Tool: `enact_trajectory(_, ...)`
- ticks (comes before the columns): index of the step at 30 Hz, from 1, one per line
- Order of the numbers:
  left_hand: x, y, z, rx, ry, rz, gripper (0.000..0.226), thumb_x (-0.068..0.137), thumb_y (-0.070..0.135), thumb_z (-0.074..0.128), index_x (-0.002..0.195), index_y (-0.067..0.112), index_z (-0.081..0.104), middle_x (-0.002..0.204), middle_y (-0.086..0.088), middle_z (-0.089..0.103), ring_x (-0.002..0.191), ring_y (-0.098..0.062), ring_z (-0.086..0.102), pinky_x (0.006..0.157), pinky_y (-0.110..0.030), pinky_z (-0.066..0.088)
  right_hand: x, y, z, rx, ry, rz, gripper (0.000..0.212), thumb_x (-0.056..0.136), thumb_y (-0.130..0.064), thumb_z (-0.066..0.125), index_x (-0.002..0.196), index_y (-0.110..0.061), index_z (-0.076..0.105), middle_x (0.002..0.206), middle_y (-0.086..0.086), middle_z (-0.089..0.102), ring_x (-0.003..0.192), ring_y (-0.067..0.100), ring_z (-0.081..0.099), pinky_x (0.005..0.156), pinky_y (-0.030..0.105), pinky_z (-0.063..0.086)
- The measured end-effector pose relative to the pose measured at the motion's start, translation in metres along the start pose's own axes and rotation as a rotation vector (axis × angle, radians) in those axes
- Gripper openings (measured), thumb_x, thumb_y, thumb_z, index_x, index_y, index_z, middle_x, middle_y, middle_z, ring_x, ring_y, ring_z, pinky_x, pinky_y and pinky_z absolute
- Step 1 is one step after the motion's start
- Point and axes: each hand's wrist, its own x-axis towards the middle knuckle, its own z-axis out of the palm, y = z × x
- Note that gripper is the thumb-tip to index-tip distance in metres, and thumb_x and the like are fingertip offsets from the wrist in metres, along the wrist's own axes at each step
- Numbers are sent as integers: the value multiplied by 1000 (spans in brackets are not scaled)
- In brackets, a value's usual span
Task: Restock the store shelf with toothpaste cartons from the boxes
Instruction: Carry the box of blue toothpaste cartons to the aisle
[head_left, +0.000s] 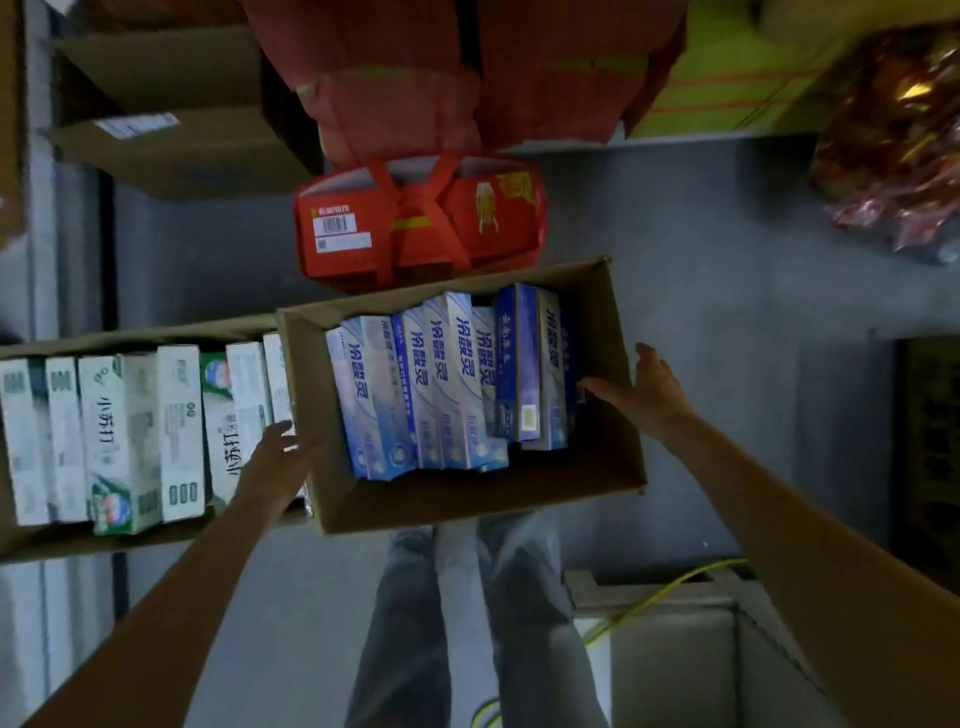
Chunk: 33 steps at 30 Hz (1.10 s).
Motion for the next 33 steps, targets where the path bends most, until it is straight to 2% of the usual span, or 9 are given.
enact_trajectory(5, 18, -1, 28, -88, -35, 75, 69, 80, 23, 74, 138, 11, 39, 133, -10, 52, 117, -33, 55, 100, -52, 45, 21, 9, 15, -6, 38, 12, 84, 82, -46, 69, 146, -14, 24, 146, 13, 36, 131, 32, 40, 104, 46, 38)
enact_trajectory(9, 12, -1, 35, -113, 279, 166, 47, 91, 18, 60, 135, 12, 45, 128, -15, 54, 114, -34, 55, 96, -46, 47, 31, 12, 17, -12, 60, 13, 81, 82, -46, 68, 145, -16, 27, 143, 13, 40, 128, 32, 44, 102, 46, 42)
enact_trajectory(12, 11, -3, 32, -94, 385, 197, 58, 89, 18, 63, 142, 10, 40, 139, -17, 41, 123, -34, 49, 102, -46, 42, 35, 12, 15, 14, 51, 18, 78, 84, -44, 67, 145, -16, 27, 142, 13, 44, 126, 32, 48, 100, 44, 45)
enact_trajectory(15, 17, -7, 27, -170, 264, 162, 66, 90, 15, 65, 148, 14, 33, 144, -10, 42, 128, -29, 47, 105, -46, 40, 39, 7, 13, 64, 53, 7, 71, 87, -39, 65, 143, -14, 30, 138, 14, 48, 122, 31, 52, 91, 38, 46)
enact_trajectory(18, 19, -4, 25, -195, 130, 121, 49, 88, 18, 63, 136, 18, 50, 122, -2, 58, 105, -24, 57, 91, -39, 47, 44, 2, 13, 97, 54, 14, 70, 86, -38, 66, 143, -15, 32, 137, 13, 50, 119, 30, 54, 86, 36, 46)
enact_trajectory(21, 21, -1, 25, -268, 121, 90, 33, 90, 14, 58, 123, 19, 60, 114, -7, 64, 94, -25, 60, 87, -37, 49, 45, 1, 14, 151, 46, 10, 69, 86, -33, 68, 142, -15, 33, 138, 12, 50, 120, 29, 53, 82, 32, 43)
enact_trajectory(25, 25, 5, 31, -428, 116, 32, 30, 94, 11, 50, 123, 12, 59, 111, -8, 59, 81, -12, 55, 80, -26, 38, 43, 7, 15, 195, 36, -6, 74, 83, -32, 71, 144, -16, 31, 140, 10, 48, 124, 29, 50, 85, 32, 42)
enact_trajectory(30, 31, 5, 35, -498, 120, -39, 46, 88, 27, 61, 131, 13, 54, 129, -11, 56, 115, -24, 54, 88, -33, 42, 43, 16, 17, 293, 12, 3, 73, 83, -27, 71, 143, -16, 32, 138, 9, 50, 122, 25, 51, 83, 31, 42)
enact_trajectory(33, 29, -2, 41, -489, 60, -10, 54, 69, 41, 71, 117, 19, 63, 117, -11, 63, 106, -29, 62, 89, -43, 51, 43, 21, 19, 334, 51, 22, 69, 82, -26, 72, 140, -13, 36, 134, 10, 53, 112, 21, 55, 82, 30, 45)
